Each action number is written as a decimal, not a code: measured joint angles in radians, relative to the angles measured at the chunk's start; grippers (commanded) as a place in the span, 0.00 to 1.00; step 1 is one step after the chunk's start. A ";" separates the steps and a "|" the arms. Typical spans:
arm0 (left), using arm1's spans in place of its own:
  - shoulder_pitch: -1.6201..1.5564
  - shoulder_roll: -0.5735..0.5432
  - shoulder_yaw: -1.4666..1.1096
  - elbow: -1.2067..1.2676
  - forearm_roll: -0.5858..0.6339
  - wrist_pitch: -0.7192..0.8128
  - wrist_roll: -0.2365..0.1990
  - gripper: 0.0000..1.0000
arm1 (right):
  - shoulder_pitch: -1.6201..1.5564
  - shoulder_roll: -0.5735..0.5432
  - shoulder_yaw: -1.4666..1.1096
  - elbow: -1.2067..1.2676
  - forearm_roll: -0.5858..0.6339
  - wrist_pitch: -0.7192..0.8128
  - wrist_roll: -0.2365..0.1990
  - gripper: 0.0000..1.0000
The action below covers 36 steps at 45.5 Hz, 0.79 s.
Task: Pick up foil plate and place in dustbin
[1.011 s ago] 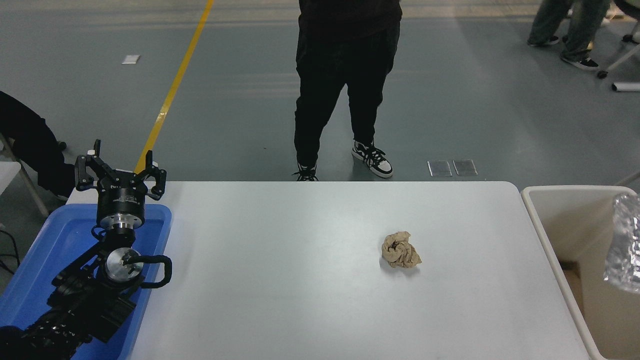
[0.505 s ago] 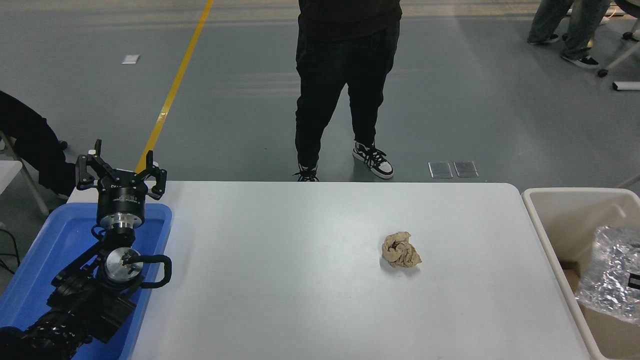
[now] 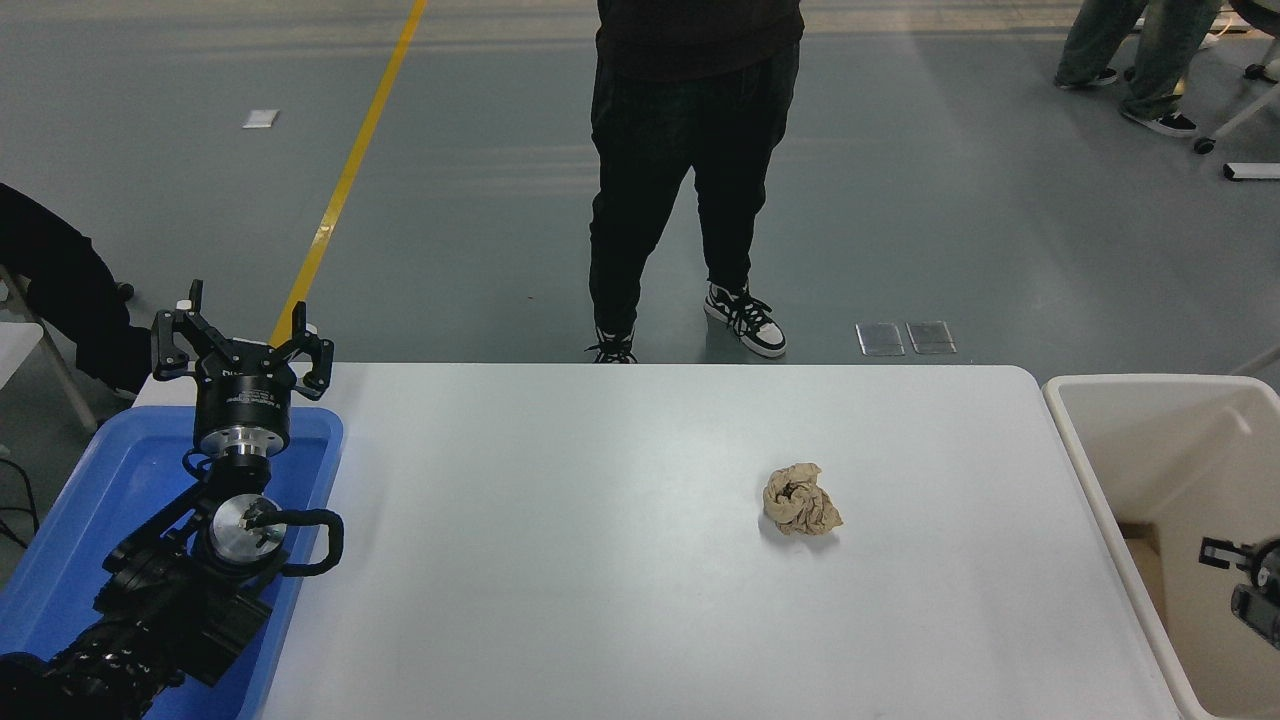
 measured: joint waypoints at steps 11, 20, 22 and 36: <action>0.000 0.000 0.000 0.000 0.001 0.000 0.002 0.99 | 0.403 -0.072 -0.232 0.308 0.000 0.013 -0.002 1.00; 0.001 0.000 0.000 0.000 0.000 0.000 0.002 0.99 | 0.763 -0.051 -0.358 0.650 0.015 0.102 -0.002 1.00; 0.001 0.000 0.000 0.000 0.001 0.000 0.002 0.99 | 0.824 -0.040 -0.370 0.706 0.022 0.126 -0.002 1.00; 0.001 0.000 0.000 0.000 0.000 0.000 0.001 0.99 | 1.160 0.085 -0.377 1.013 0.195 0.345 0.006 1.00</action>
